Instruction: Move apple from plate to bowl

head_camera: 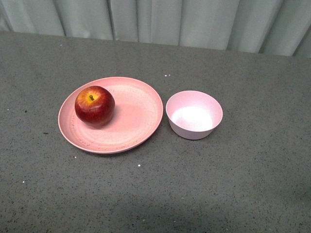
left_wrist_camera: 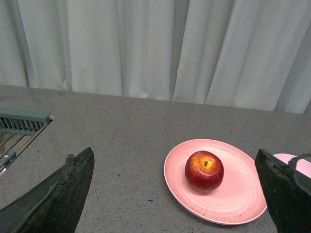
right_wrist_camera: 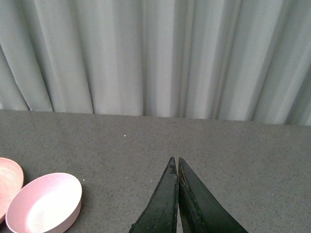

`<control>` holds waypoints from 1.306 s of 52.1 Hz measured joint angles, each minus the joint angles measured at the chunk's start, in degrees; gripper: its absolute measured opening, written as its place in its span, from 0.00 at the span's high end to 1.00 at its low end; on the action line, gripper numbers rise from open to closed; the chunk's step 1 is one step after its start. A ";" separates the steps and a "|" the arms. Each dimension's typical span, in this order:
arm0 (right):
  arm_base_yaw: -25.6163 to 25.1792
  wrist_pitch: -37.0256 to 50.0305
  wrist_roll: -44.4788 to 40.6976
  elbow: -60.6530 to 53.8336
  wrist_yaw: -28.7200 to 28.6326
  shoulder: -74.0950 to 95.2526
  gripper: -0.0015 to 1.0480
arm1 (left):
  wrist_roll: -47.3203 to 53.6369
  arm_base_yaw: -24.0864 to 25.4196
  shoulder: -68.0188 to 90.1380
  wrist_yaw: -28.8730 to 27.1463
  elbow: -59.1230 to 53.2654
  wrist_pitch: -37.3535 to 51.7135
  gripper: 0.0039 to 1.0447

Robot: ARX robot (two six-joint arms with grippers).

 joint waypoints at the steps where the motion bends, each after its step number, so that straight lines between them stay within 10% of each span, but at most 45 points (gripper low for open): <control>1: 0.00 -0.37 -0.02 -0.11 0.00 -0.44 0.99 | -0.02 0.00 0.00 0.00 0.00 0.00 0.06; 68: 0.00 -39.41 0.00 -2.14 -0.17 -42.91 0.99 | 0.00 0.00 0.00 0.00 0.00 0.00 0.06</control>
